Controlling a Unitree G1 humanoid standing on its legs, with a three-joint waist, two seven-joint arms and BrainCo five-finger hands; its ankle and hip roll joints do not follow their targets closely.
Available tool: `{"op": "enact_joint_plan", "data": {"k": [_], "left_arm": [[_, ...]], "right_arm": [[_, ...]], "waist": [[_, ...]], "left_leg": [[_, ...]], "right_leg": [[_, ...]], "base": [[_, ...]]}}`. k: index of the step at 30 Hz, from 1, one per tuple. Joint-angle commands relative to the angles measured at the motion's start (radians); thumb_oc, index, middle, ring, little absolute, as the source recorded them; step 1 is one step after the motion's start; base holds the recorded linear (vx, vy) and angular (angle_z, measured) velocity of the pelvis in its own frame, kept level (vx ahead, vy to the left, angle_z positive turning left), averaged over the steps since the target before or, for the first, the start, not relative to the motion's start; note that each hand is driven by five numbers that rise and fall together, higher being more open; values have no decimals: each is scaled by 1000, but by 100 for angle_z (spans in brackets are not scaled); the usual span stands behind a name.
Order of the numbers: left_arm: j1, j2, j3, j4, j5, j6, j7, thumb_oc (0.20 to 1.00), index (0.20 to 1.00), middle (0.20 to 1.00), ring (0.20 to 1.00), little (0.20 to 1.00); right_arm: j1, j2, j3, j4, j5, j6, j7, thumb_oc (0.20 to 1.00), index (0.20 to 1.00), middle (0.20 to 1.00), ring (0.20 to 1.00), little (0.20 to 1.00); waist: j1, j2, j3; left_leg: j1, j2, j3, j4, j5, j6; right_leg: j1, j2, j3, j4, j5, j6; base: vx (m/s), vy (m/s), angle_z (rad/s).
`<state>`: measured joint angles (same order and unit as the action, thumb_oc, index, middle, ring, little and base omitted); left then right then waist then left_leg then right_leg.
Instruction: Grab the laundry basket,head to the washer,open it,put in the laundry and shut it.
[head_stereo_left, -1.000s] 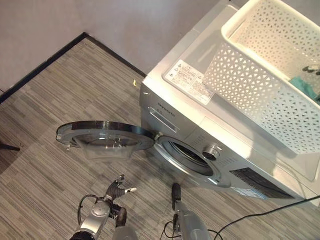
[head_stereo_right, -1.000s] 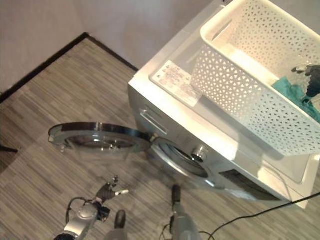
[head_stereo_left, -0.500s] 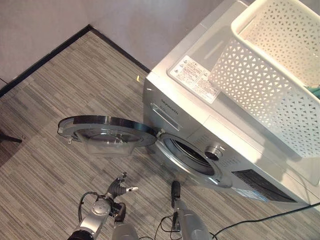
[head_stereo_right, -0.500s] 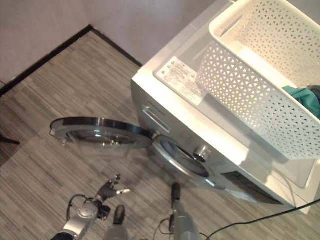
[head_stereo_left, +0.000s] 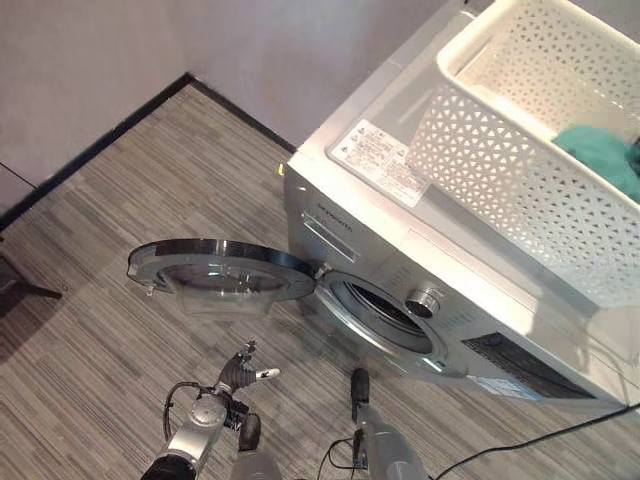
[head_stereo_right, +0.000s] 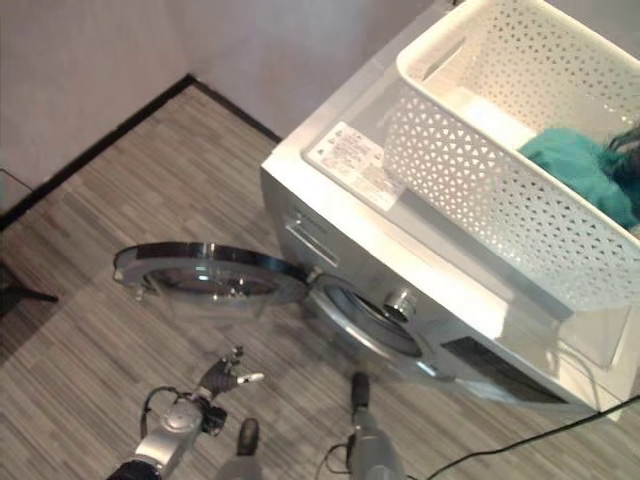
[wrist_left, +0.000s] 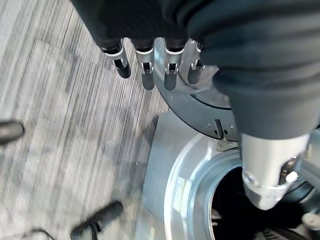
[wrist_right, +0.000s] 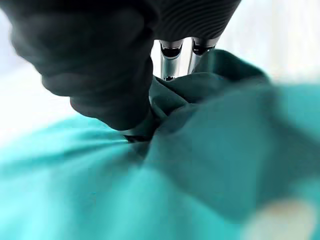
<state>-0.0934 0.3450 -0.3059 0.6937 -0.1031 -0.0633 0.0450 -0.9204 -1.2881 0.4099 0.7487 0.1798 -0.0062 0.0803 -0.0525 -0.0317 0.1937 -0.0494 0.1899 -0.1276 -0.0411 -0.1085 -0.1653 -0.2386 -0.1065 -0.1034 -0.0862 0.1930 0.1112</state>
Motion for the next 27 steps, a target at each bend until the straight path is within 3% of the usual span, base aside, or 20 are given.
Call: {"op": "enact_joint_plan", "data": {"k": [1,8,14,23,24,25,27], "left_arm": [[-5,44,-56,33,64,-33,33,1000,1000,1000,1000,1000],[36,53,-53,61,103,-8,37,1000,1000,1000,1000,1000],[58,31,-30,67,123,-9,58,1000,1000,1000,1000,1000],[74,24,-20,76,146,-13,69,1000,1000,1000,1000,1000],[66,25,-23,80,149,-14,76,1000,1000,1000,1000,1000],[66,24,-23,80,149,-14,76,1000,1000,1000,1000,1000],[45,33,-26,83,142,-25,87,1000,1000,1000,1000,1000]], "right_arm": [[-97,54,-80,-20,-43,-29,-244,200,200,200,200,200],[-191,88,-180,-106,-107,-15,-417,200,200,200,200,200],[-57,47,-336,-213,-162,-25,-486,200,200,200,200,200],[84,5,-463,-288,-190,-29,-498,200,200,200,200,200],[83,-11,-466,-276,-180,-30,-499,200,200,200,200,200],[82,-11,-465,-276,-180,-30,-499,200,200,200,200,200],[27,-43,-409,-235,-150,-38,-479,200,200,200,200,200]], "waist": [[7,-79,-71],[9,-71,-126],[5,-75,-159],[4,-91,-170],[6,-99,-160],[5,-103,-158],[8,-123,-128]], "left_leg": [[74,45,68,42,-70,41],[154,26,75,77,-133,66],[175,-1,65,73,-135,72],[185,-33,62,128,-175,85],[177,-49,61,192,-219,95],[173,-53,61,193,-210,93],[138,-87,71,306,-272,116]], "right_leg": [[-35,-74,71,113,-105,84],[10,-75,103,145,-116,93],[43,-112,94,142,-106,102],[61,-144,102,141,-85,116],[74,-156,112,139,-82,123],[70,-159,114,139,-74,120],[77,-180,142,122,-46,132]], "base": [[53,29,-4],[52,56,-11],[-2,60,2],[-16,62,1],[-53,97,-3],[-67,166,-6],[-109,161,-5]]}}
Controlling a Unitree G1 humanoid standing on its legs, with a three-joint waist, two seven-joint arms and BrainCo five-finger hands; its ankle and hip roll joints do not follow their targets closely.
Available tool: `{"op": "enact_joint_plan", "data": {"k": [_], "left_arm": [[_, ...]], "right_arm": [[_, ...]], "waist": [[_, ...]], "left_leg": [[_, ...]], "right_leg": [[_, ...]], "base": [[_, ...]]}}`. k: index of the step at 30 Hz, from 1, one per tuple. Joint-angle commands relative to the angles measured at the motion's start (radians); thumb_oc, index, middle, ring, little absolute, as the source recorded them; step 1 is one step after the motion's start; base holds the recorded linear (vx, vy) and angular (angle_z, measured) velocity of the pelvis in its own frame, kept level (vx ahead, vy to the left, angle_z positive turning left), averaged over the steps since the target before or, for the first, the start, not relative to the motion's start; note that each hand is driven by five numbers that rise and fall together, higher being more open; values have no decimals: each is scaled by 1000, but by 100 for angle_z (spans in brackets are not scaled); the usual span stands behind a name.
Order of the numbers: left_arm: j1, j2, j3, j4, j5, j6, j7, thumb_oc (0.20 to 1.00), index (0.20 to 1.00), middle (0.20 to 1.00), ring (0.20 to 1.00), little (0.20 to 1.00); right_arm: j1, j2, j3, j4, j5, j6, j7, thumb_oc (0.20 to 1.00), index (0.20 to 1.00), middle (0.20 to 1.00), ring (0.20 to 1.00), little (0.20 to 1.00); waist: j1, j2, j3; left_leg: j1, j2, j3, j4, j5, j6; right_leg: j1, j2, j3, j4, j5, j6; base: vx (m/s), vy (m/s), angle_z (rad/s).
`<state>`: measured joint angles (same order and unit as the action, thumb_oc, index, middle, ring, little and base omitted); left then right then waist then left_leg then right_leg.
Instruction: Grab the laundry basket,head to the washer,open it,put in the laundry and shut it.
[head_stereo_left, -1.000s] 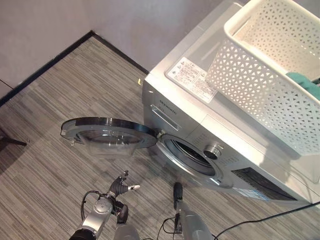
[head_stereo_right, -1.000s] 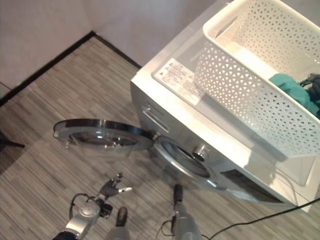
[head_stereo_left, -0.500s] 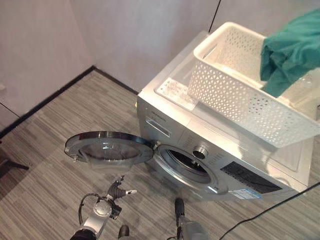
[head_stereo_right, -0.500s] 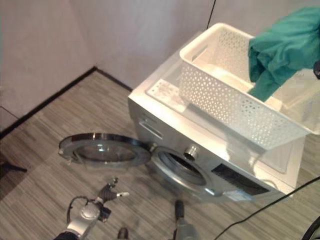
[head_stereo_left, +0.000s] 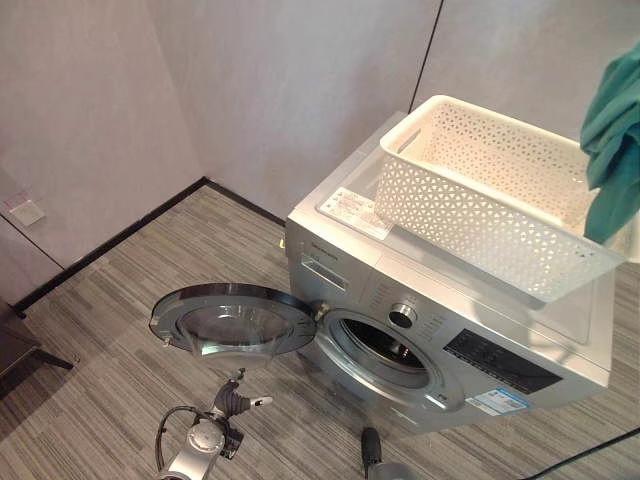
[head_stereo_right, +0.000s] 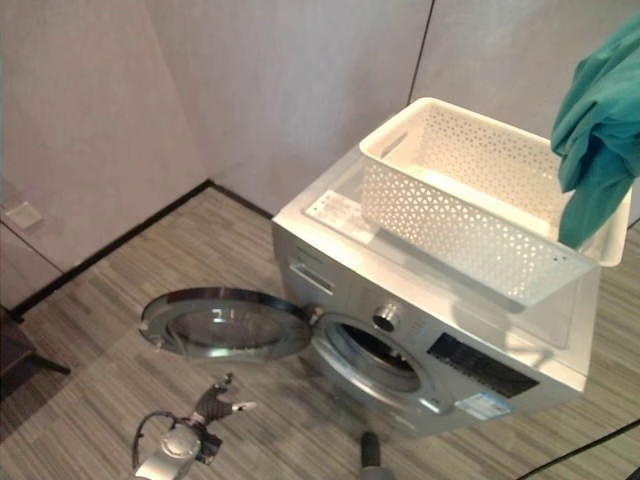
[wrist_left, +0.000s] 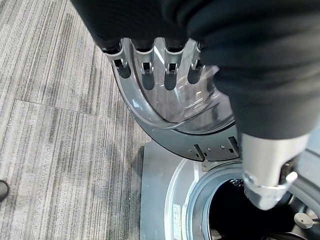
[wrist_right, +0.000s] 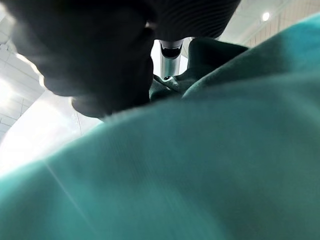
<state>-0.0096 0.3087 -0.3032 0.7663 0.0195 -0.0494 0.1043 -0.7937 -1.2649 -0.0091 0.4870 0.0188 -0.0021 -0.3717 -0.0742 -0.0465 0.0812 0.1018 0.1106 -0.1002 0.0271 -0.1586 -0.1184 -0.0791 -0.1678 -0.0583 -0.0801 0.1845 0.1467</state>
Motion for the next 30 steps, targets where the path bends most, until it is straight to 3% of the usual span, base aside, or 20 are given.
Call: {"op": "enact_joint_plan", "data": {"k": [1,8,14,16,19,22,24,26,30], "left_arm": [[-44,69,-27,10,16,-41,31,1000,1000,1000,1000,1000],[-64,64,-13,23,35,-42,47,1000,1000,1000,1000,1000],[-55,68,2,28,41,-38,58,1000,1000,1000,1000,1000],[-60,68,24,31,36,-32,73,1000,1000,1000,1000,1000],[-62,72,33,29,31,-33,81,1000,1000,1000,1000,1000],[-56,64,61,31,10,-33,95,1000,1000,1000,1000,1000],[-53,66,67,32,9,-34,95,1000,1000,1000,1000,1000],[-37,59,82,33,1,-39,94,1000,1000,1000,1000,1000],[-17,40,115,43,-13,-42,97,1000,1000,1000,1000,1000]], "right_arm": [[-105,-68,20,35,21,-44,-25,200,200,200,200,200],[-73,-96,-15,-35,26,-51,-29,200,200,200,200,200],[55,-114,-140,-112,32,-63,-47,200,200,200,200,200],[133,-115,-214,-187,22,-77,-63,200,200,200,200,200],[176,-116,-262,-221,20,-89,-72,200,200,200,200,200],[236,-77,-330,-353,2,-116,-81,200,200,200,200,200],[266,-60,-363,-396,-12,-120,-82,200,200,200,200,200],[279,-20,-387,-498,-45,-143,-77,200,200,200,200,200],[338,107,-420,-662,-104,-170,-61,200,200,200,200,200]], "waist": [[27,-112,-9],[-5,-135,30],[-17,-148,47],[-21,-129,61],[-19,-134,60],[-8,-112,39],[-5,-120,29],[18,-110,8],[31,-104,-26]], "left_leg": [[-22,-15,46,253,-229,75],[-73,-91,82,334,-276,127],[-62,-118,101,298,-256,154],[-51,-108,115,257,-230,167],[-60,-113,120,225,-199,171],[-70,-99,152,154,-152,177],[-77,-103,162,137,-128,176],[-85,-88,194,120,-114,174],[-107,-79,238,95,-74,172]], "right_leg": [[-84,-123,104,112,-29,97],[-114,-175,131,92,50,110],[-146,-196,108,94,108,106],[-147,-175,53,119,68,95],[-144,-167,40,133,55,87],[-114,-118,24,187,-15,72],[-114,-115,24,199,-22,67],[-70,-102,-16,221,-82,60],[-21,-72,-15,239,-138,47]], "base": [[-84,96,-6],[-87,161,-20],[-53,122,-10],[-135,96,-38],[-119,25,-39],[-162,21,-40],[-131,-13,-46],[-163,-40,-51],[-116,-99,-57]]}}
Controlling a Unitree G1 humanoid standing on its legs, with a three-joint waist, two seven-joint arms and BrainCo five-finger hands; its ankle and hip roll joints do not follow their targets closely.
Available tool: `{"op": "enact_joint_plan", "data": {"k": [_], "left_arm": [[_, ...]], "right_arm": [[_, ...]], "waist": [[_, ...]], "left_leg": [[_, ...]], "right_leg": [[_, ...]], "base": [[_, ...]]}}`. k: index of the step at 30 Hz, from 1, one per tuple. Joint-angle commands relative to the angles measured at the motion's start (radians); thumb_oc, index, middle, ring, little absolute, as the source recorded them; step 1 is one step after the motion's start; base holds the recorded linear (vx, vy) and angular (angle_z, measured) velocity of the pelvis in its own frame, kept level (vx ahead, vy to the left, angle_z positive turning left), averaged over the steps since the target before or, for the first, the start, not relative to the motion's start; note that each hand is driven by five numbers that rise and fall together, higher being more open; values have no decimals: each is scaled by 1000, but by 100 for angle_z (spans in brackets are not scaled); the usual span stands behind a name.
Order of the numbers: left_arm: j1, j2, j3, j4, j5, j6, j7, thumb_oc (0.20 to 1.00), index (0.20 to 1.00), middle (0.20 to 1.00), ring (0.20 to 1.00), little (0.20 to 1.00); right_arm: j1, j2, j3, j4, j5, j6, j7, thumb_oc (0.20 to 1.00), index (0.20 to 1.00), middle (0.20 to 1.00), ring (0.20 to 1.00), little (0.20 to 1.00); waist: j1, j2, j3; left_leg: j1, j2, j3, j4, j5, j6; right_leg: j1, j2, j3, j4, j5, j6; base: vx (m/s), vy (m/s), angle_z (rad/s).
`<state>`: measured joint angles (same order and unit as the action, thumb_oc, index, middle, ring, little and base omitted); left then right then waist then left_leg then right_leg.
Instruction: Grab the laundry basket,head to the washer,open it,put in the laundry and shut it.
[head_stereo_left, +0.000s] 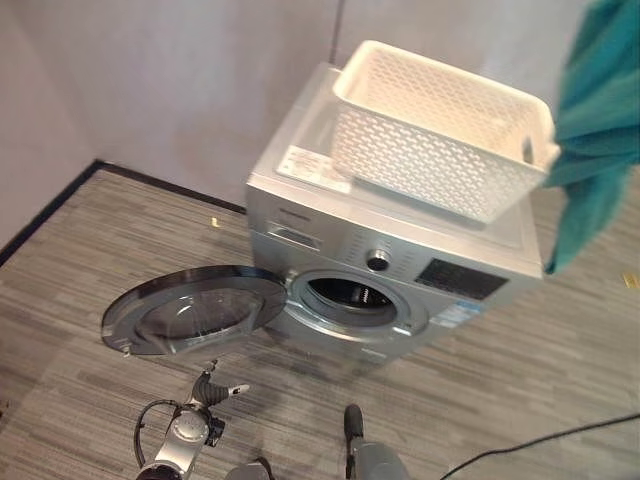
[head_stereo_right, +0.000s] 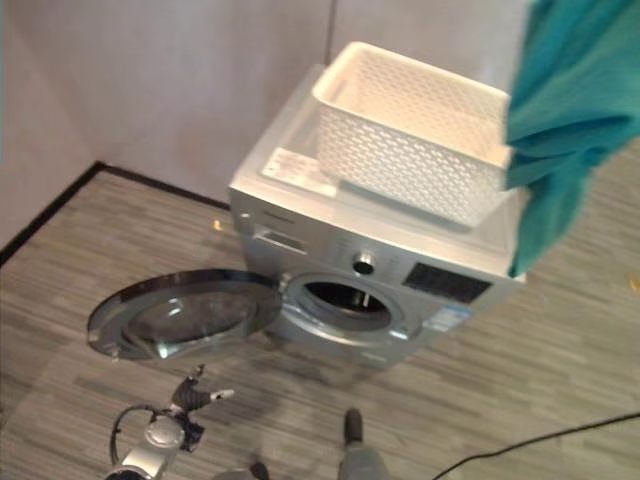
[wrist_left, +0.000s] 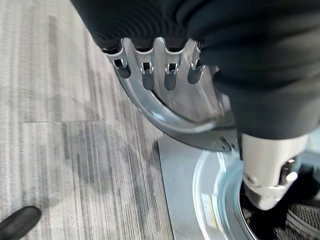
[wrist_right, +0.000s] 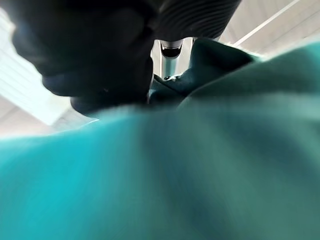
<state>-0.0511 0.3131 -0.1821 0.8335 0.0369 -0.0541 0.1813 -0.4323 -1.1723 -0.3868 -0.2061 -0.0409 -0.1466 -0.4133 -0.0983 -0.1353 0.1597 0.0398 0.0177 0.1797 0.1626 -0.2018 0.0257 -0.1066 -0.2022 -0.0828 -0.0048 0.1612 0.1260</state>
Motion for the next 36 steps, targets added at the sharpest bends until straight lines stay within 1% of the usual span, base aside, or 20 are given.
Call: {"op": "enact_joint_plan", "data": {"k": [1,3,5,8,9,11,12,14,17,19,20,21,22,23,24,28,29,30,34,36], "left_arm": [[32,28,0,-23,-34,-39,20,1000,1000,1000,1000,1000],[30,27,2,-22,-37,-40,26,1000,1000,1000,1000,1000],[26,10,9,-46,-48,-49,27,1000,1000,1000,1000,1000],[27,9,8,-109,-72,-63,19,1000,1000,1000,1000,1000],[16,31,-1,-262,-83,-88,4,1000,1000,1000,1000,1000],[15,51,-11,-347,-77,-94,-8,1000,1000,1000,1000,1000],[7,94,-25,-497,-71,-105,-37,1000,1000,1000,1000,1000],[-14,155,-42,-644,-83,-110,-87,1000,1000,1000,1000,1000],[-47,192,-58,-723,-102,-100,-131,1000,1000,1000,1000,1000],[-134,210,-111,-783,-200,-74,-182,1000,1000,1000,1000,1000],[-136,211,-111,-783,-203,-72,-182,1000,1000,1000,1000,1000],[-195,185,-149,-786,-303,-58,-184,1000,1000,1000,1000,1000],[-225,169,-180,-783,-340,-49,-188,1000,1000,1000,1000,1000],[-231,167,-182,-778,-342,-50,-188,1000,1000,1000,1000,1000],[-312,139,-253,-751,-408,-28,-191,1000,1000,1000,1000,1000],[-432,105,-368,-689,-500,0,-203,1000,1000,1000,1000,1000],[-436,104,-369,-686,-501,-1,-203,1000,1000,1000,1000,1000],[-484,92,-416,-662,-569,5,-213,1000,1000,1000,1000,1000],[-560,145,-525,-700,-665,-1,-284,1000,1000,1000,1000,1000],[-573,149,-538,-703,-686,-5,-294,1000,1000,1000,1000,1000]], "right_arm": [[2,64,-53,-6,-50,-30,-8,200,200,200,200,200],[26,105,-50,-38,-44,-41,5,200,200,200,200,200],[87,229,-3,-106,-5,-68,71,200,200,200,200,200],[156,300,15,-153,31,-86,122,200,200,200,200,200],[212,353,48,-191,74,-103,175,200,200,200,200,200],[233,371,64,-207,96,-110,199,200,200,200,200,200],[249,391,104,-227,132,-114,248,200,200,200,200,200],[254,407,164,-233,174,-104,300,200,200,200,200,200],[244,417,210,-231,210,-89,335,200,200,200,200,200],[212,424,284,-225,248,-63,372,200,200,200,200,200],[209,424,285,-223,249,-62,372,200,200,200,200,200],[182,417,336,-220,260,-47,382,200,200,200,200,200],[172,416,353,-222,267,-42,386,200,200,200,200,200],[170,413,352,-221,267,-42,386,200,200,200,200,200],[138,412,394,-210,284,-31,383,200,200,200,200,200],[72,406,461,-196,308,-16,376,200,200,200,200,200],[70,405,461,-195,308,-16,375,200,200,200,200,200],[36,409,497,-186,327,-12,371,200,200,200,200,200],[-21,407,560,-166,364,-22,379,200,200,200,200,200],[-25,409,566,-162,367,-24,381,200,200,200,200,200]], "waist": [[55,-21,-107],[62,-22,-107],[65,-17,-112],[60,-13,-119],[56,-3,-115],[53,1,-115],[50,11,-116],[47,26,-119],[41,38,-122],[37,56,-134],[37,56,-133],[35,64,-138],[32,66,-141],[33,68,-139],[26,75,-145],[16,89,-153],[16,89,-151],[12,95,-153],[8,105,-161],[7,105,-161]], "left_leg": [[-45,13,-34,-40,-27,24],[-46,18,-25,-39,-22,19],[-45,32,-11,-50,-4,4],[-38,44,-13,-72,14,-9],[-43,58,-19,-85,34,-20],[-46,63,-26,-91,43,-24],[-48,70,-32,-101,54,-31],[-46,76,-37,-111,64,-37],[-42,79,-41,-118,70,-43],[-34,80,-40,-124,76,-47],[-33,80,-40,-124,76,-48],[-28,81,-42,-127,79,-51],[-26,81,-42,-127,81,-52],[-26,81,-43,-128,81,-52],[-18,83,-44,-127,79,-55],[-15,81,-47,-130,89,-57],[-15,81,-47,-130,89,-57],[-10,81,-47,-131,91,-58],[2,81,-45,-136,94,-62],[5,81,-44,-138,95,-63]], "right_leg": [[10,-37,11,163,-105,67],[22,-36,0,151,-124,65],[36,-25,-6,121,-148,57],[45,-14,-16,105,-157,51],[53,-7,-28,90,-166,47],[57,-3,-34,82,-170,46],[62,3,-40,75,-174,42],[69,8,-46,70,-177,37],[76,10,-50,67,-177,35],[86,11,-54,65,-180,32],[87,12,-54,64,-180,32],[94,11,-57,62,-180,29],[96,11,-58,61,-180,28],[98,11,-59,61,-180,28],[107,12,-59,63,-187,27],[112,10,-62,61,-184,24],[113,10,-63,61,-184,24],[116,9,-63,63,-185,24],[125,7,-63,61,-186,26],[127,6,-64,61,-185,26]], "base": [[-74,-112,0],[-50,-112,-9],[-7,-145,-22],[1,-117,-9],[-22,-147,-2],[-38,-90,0],[-45,-83,3],[-23,-54,4],[-7,-13,10],[15,-14,21],[13,-8,10],[0,0,0],[0,0,0],[0,0,0],[0,0,0],[0,0,0],[0,0,0],[0,0,0],[3,2,1],[0,0,0]]}}
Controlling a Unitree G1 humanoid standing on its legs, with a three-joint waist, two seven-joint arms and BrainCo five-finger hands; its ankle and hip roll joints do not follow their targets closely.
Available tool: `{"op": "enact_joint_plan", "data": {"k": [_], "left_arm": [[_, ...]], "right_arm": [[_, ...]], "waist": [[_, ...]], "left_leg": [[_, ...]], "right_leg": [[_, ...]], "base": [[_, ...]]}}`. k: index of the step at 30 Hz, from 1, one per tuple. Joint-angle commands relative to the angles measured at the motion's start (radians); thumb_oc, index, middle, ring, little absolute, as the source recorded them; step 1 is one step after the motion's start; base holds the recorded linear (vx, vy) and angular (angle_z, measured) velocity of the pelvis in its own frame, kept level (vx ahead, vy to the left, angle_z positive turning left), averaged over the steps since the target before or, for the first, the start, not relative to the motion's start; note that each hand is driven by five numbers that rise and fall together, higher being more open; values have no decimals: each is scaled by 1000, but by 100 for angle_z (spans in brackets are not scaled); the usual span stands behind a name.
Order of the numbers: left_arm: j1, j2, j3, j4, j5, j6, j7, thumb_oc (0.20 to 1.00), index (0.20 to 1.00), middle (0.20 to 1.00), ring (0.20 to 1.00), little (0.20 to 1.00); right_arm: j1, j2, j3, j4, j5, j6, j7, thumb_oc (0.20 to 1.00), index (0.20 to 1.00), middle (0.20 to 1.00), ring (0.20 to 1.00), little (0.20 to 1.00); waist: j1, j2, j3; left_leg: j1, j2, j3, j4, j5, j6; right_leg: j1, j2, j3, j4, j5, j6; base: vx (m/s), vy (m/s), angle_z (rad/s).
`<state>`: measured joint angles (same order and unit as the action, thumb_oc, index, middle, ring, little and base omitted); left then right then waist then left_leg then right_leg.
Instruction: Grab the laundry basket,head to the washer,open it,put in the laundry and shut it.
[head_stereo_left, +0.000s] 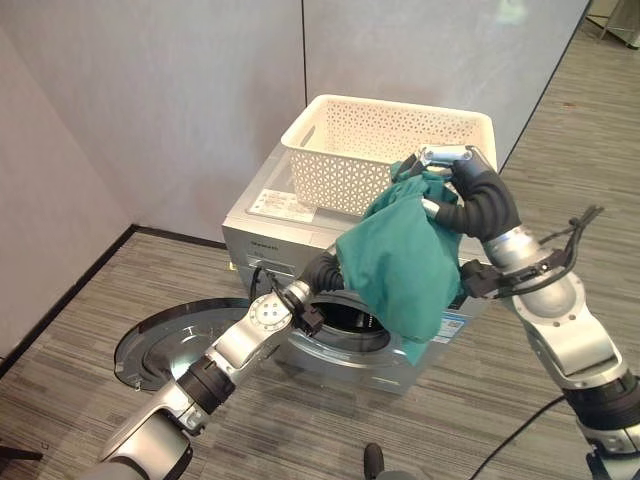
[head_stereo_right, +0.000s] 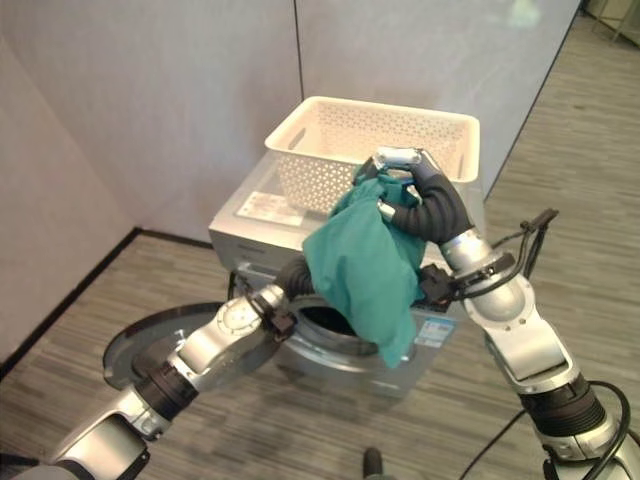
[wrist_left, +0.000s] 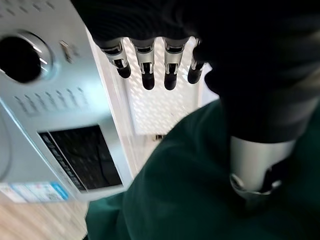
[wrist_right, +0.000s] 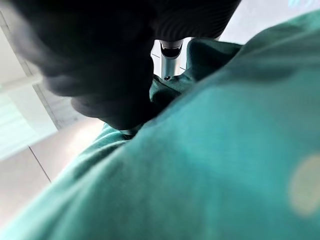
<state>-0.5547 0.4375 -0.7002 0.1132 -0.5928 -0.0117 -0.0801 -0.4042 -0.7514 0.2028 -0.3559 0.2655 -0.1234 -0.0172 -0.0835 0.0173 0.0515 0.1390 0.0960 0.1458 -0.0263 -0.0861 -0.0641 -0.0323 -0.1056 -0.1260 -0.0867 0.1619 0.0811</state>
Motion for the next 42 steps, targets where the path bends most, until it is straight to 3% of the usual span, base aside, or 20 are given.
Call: {"op": "enact_joint_plan", "data": {"k": [1,11,23,24,26,27,38,39,40,41,42], "left_arm": [[-93,24,-48,14,-95,-49,-52,1000,1000,1000,1000,1000],[-152,-51,-94,12,-154,-35,-26,1000,1000,1000,1000,1000],[-194,-197,-21,74,-81,-89,63,1000,1000,1000,1000,1000],[-194,-224,-9,96,-64,-100,77,686,686,686,686,686],[-193,-243,2,117,-58,-107,91,335,335,335,335,335],[-191,-258,10,127,-49,-113,100,200,200,200,200,200],[-137,-223,82,93,46,-147,138,200,200,200,200,200],[-131,-218,92,91,60,-151,144,200,200,200,200,200],[-125,-215,99,93,71,-152,146,200,200,200,200,200],[-115,-211,110,89,95,-163,155,200,200,200,200,200],[-114,-211,110,88,96,-163,155,200,200,200,200,200]], "right_arm": [[-57,-10,-12,-8,62,-48,-13,200,200,200,200,200],[-23,16,-2,-23,42,-35,-8,200,200,200,200,200],[-60,81,2,3,6,-39,-49,200,200,200,200,200],[-68,100,12,7,0,-41,-52,200,200,200,200,200],[-73,111,20,12,-5,-42,-58,200,200,200,200,200],[-79,118,27,15,-8,-43,-63,200,200,200,200,200],[-42,128,26,19,23,-50,-43,200,200,200,200,200],[-32,123,25,23,38,-53,-36,275,275,275,275,275],[-22,118,24,26,54,-50,-27,420,420,420,420,420],[0,104,24,32,79,-49,-15,733,733,733,733,733],[0,104,25,33,80,-49,-15,812,812,812,812,812]], "waist": [[-10,-46,-56],[-15,-41,-59],[-17,-47,-58],[-18,-49,-59],[-18,-49,-59],[-20,-49,-60],[-19,-56,-63],[-20,-57,-64],[-20,-58,-64],[-21,-60,-63],[-21,-60,-64]], "left_leg": [[-92,3,-10,47,-17,24],[-86,4,-23,33,-6,20],[-90,2,-32,21,2,18],[-88,2,-31,19,2,18],[-87,2,-29,16,4,18],[-86,2,-27,14,5,18],[-77,6,-15,1,9,16],[-77,7,-13,-1,10,15],[-76,8,-11,-1,11,14],[-75,8,-10,-3,11,14],[-75,8,-10,-3,11,14]], "right_leg": [[54,-91,-23,143,-187,72],[66,-95,-45,152,-196,69],[66,-98,-66,169,-206,64],[65,-99,-67,169,-207,64],[65,-99,-67,169,-206,64],[64,-99,-68,167,-205,64],[63,-94,-60,154,-199,63],[64,-94,-60,153,-198,64],[63,-94,-59,153,-198,64],[62,-93,-57,153,-198,64],[62,-93,-57,153,-198,64]], "base": [[0,0,0],[-3,-1,6],[-6,2,8],[0,0,0],[0,0,0],[0,0,0],[0,0,0],[0,0,0],[0,0,0],[0,0,0],[0,0,0]]}}
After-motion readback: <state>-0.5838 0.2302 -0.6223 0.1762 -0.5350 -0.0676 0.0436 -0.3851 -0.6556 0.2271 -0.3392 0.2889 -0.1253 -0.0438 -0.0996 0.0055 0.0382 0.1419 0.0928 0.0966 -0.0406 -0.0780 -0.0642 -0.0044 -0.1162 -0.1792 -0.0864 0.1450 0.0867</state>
